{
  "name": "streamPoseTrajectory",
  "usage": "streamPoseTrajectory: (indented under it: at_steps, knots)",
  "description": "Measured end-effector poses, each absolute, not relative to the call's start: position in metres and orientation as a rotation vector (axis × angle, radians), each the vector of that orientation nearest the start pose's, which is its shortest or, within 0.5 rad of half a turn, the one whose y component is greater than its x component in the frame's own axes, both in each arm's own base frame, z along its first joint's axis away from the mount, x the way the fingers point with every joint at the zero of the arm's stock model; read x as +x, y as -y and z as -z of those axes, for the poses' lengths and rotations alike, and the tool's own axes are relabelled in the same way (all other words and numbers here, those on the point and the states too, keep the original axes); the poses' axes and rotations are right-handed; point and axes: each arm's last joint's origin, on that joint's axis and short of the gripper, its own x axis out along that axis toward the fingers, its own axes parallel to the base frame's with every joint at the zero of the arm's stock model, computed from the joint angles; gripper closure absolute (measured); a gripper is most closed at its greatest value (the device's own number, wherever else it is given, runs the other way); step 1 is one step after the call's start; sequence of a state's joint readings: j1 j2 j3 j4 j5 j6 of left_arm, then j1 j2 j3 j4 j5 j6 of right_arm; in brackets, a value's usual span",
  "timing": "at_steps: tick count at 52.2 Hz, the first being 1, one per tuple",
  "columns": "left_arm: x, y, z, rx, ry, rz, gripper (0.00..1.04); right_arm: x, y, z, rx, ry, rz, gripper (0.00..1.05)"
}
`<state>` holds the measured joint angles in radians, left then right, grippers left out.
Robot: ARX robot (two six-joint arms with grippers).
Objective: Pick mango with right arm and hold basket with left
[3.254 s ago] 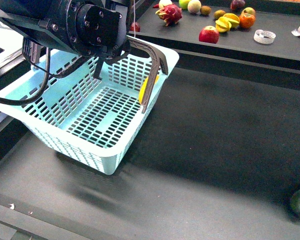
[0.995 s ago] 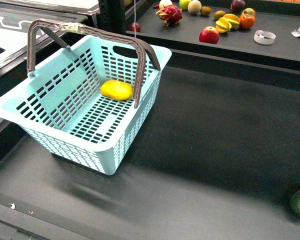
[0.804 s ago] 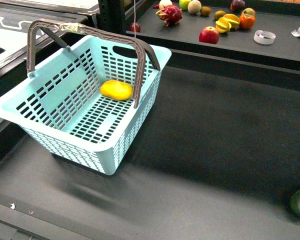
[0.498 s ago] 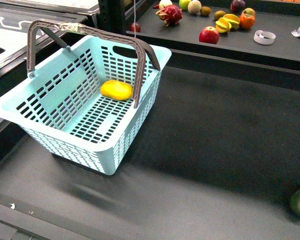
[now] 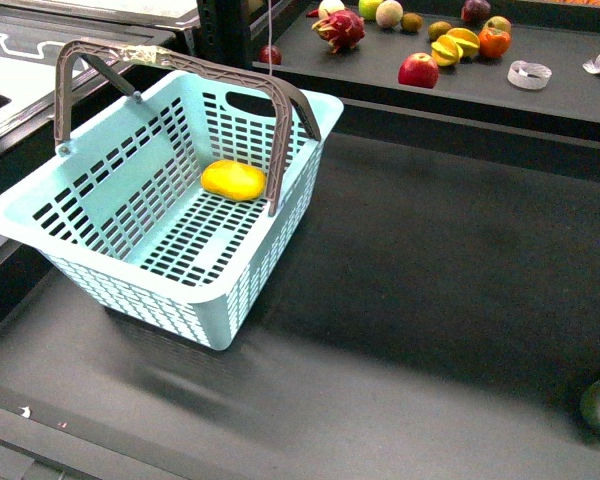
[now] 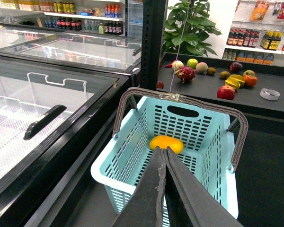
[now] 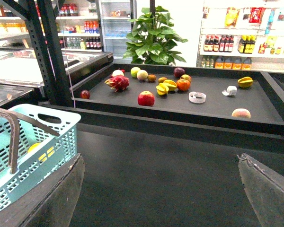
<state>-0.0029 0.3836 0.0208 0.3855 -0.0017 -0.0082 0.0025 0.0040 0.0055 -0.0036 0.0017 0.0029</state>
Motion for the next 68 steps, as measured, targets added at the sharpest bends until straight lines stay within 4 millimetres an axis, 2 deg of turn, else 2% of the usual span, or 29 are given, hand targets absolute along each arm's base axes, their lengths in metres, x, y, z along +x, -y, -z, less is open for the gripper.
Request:
streamPoseTrajectory:
  at_steps: [28,35,49,68]
  knots:
    - [0.108,0.0,-0.173,-0.008,0.024,0.001,1.01,0.098,0.0,-0.165,0.003,-0.002,-0.001,0.08]
    - [0.097,0.0,-0.17,-0.007,0.017,0.003,1.01,0.098,0.0,-0.165,0.003,-0.002,-0.001,0.08]
    - [0.097,0.0,-0.17,-0.007,0.018,0.003,1.01,0.098,0.0,-0.165,0.003,-0.002,-0.001,0.08]
    - [0.097,0.0,-0.17,-0.008,0.019,0.003,0.3,0.098,0.0,-0.165,0.003,-0.002,-0.001,0.08]
